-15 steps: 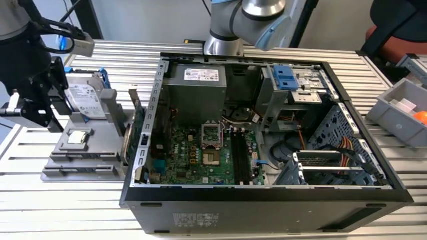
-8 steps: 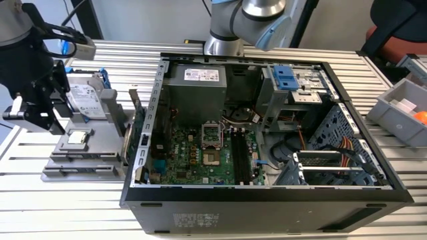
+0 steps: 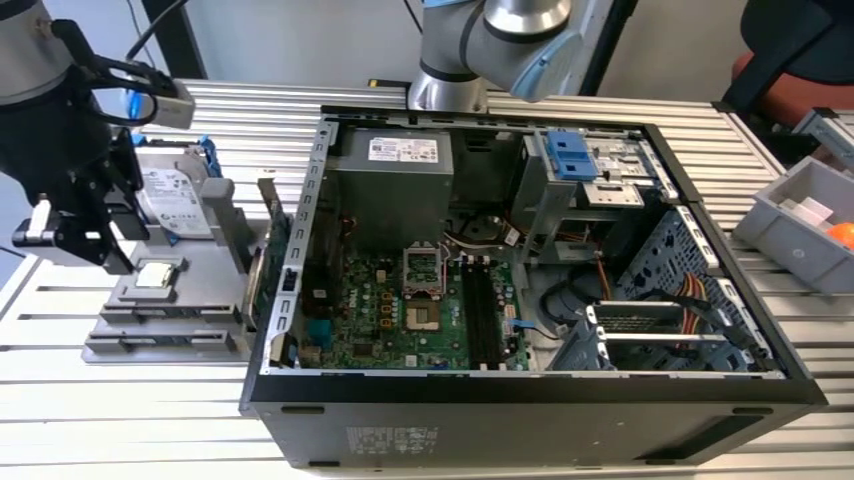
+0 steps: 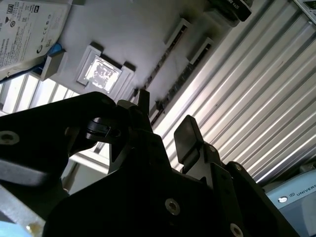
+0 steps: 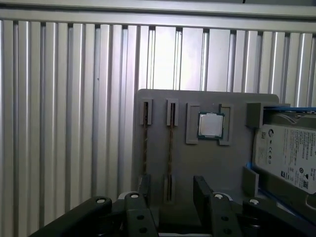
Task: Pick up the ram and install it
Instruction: 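Pick up the ram and move it above insertion slot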
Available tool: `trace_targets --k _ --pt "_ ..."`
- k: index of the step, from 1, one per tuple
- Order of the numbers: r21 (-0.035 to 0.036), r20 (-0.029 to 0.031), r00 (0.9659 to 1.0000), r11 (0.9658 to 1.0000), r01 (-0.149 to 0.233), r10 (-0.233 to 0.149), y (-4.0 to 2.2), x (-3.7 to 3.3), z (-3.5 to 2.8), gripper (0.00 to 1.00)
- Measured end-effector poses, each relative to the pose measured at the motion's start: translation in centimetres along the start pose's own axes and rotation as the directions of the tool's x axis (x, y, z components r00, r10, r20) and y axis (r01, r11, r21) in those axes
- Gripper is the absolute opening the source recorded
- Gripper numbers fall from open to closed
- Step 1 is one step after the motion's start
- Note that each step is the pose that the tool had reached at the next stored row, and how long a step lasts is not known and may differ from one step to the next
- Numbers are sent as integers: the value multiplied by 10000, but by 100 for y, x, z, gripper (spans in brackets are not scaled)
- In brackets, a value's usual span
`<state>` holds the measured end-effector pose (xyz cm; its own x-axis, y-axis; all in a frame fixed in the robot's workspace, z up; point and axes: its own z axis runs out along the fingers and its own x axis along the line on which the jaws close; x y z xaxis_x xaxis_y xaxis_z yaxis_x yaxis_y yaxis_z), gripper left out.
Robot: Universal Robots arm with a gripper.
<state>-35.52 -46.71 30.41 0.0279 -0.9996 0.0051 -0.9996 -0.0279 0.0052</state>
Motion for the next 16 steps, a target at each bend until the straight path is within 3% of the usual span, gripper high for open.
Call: trace_targets --k 16 --pt "0 0 10000 10000 0 0 -1 0 146 100"
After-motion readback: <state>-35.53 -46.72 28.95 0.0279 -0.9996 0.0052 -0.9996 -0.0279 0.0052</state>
